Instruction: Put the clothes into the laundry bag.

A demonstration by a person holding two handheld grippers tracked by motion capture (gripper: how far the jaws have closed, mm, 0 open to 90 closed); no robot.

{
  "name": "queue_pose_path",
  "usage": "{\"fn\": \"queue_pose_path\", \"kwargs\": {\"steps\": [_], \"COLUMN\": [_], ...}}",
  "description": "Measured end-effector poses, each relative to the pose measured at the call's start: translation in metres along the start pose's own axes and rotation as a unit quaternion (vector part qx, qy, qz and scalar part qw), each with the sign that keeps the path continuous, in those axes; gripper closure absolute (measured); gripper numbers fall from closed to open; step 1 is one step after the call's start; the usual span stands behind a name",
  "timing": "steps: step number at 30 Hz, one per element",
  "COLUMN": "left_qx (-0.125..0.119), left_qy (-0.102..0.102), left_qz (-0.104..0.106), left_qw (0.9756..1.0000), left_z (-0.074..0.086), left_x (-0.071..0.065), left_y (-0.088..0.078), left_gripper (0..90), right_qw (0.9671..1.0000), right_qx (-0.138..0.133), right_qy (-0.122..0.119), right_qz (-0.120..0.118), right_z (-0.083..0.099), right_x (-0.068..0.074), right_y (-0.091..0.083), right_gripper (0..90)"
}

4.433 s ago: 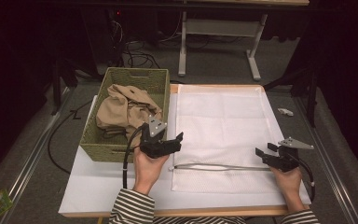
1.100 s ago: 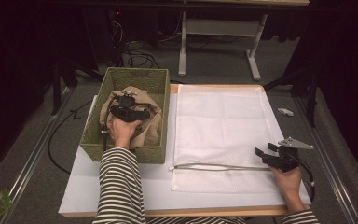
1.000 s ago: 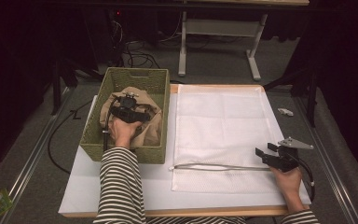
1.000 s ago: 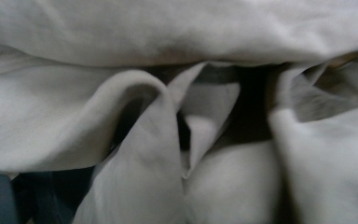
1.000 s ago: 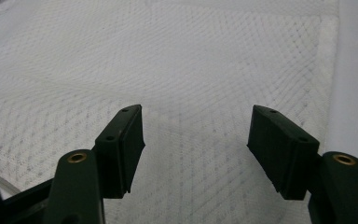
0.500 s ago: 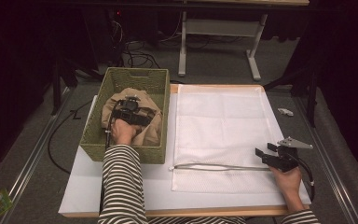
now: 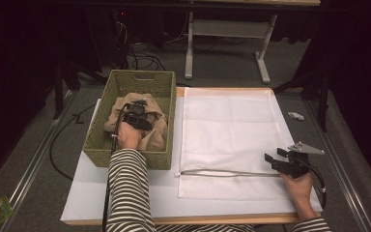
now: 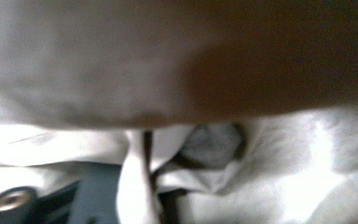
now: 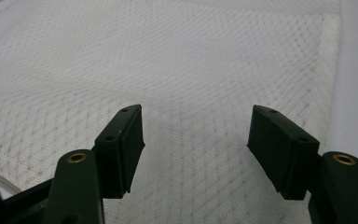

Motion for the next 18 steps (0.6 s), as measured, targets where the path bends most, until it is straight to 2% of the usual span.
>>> {"fn": "queue_pose_path", "kwargs": {"steps": [1, 3, 9, 15, 18], "left_qx": [0.003, 0.006, 0.008, -0.015, -0.038], "left_qy": [-0.001, 0.003, -0.005, -0.017, -0.031], "left_qz": [-0.003, -0.010, -0.017, -0.003, 0.008], "left_qw": [1.0000, 0.9999, 0.9998, 0.9997, 0.9988], "left_z": [-0.001, -0.002, -0.007, -0.011, -0.015], "left_x": [0.000, -0.002, -0.004, -0.001, 0.002], "left_y": [-0.001, -0.003, -0.012, -0.024, -0.034], "left_gripper": [53.9, 62.3, 70.1, 73.2, 74.1], "right_qw": [1.0000, 1.0000, 1.0000, 1.0000, 1.0000], "right_qx": [0.000, -0.001, -0.001, -0.002, -0.002], "right_qy": [0.000, -0.001, -0.002, -0.004, -0.003], "right_qz": [0.000, 0.001, 0.001, 0.000, 0.000], "right_z": [0.000, 0.000, 0.000, 0.000, 0.000], "right_x": [0.000, 0.000, 0.000, -0.001, 0.000], "right_y": [0.000, 0.000, 0.000, 0.000, 0.000], "right_gripper": [35.8, 35.7, 35.7, 35.6, 35.5]}}
Point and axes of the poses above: each handheld gripper's, and its own axes: y roughly forward along the jaws, z roughly out of its underside, x roughly to its left, the point moved 6 cm from there along y, roughly forward along the jaws, and after that the axes turned 4 degrees about -x, right-handed, at the moved point
